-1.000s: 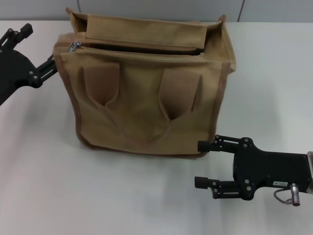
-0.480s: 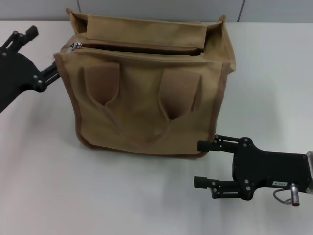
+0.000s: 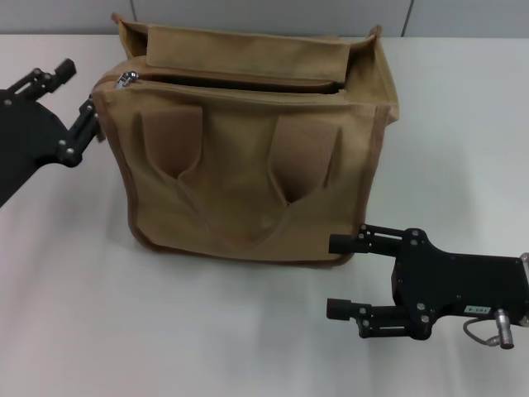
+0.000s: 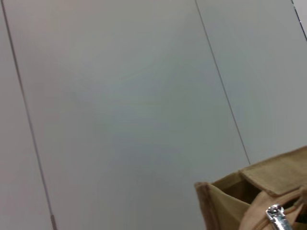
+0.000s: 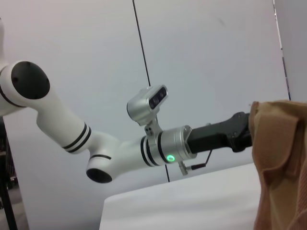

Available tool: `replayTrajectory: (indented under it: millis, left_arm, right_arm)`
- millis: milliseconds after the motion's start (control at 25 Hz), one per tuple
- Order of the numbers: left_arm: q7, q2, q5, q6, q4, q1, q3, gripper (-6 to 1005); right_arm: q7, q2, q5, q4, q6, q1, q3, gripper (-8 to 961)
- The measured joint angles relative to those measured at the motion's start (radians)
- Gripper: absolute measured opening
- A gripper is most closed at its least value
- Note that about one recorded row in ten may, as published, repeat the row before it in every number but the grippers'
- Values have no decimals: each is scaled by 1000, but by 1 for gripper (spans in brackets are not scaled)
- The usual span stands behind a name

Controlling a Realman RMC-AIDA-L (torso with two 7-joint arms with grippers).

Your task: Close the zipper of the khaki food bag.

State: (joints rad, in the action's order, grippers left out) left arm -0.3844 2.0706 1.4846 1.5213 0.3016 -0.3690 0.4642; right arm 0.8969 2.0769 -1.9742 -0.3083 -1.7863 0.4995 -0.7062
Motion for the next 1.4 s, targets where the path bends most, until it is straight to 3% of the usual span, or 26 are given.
replayTrajectory:
  millis: [320, 480, 680, 880, 1080, 1400]
  left_arm:
    - [28, 1, -9, 45, -30, -8, -4, 320]
    - [26, 2, -49, 78, -51, -14, -3, 156]
    - [27, 3, -69, 103, -73, -25, -4, 14]
    - [26, 3, -83, 110, -95, -38, -4, 18]
    - [19, 3, -85, 120, -104, -45, -4, 22]
    - [18, 5, -107, 128, -120, -55, -4, 29]
  right_arm:
    - [64, 1, 1, 1, -133, 18, 84, 780]
    - [224, 1, 60, 1, -207, 66, 147, 781]
    - [497, -4, 173, -18, -182, 162, 149, 781]
    - [706, 2, 196, -70, -119, 276, 145, 781]
    - [834, 4, 208, -70, 74, 396, 75, 780]
    - [914, 13, 208, -56, 222, 491, -53, 779]
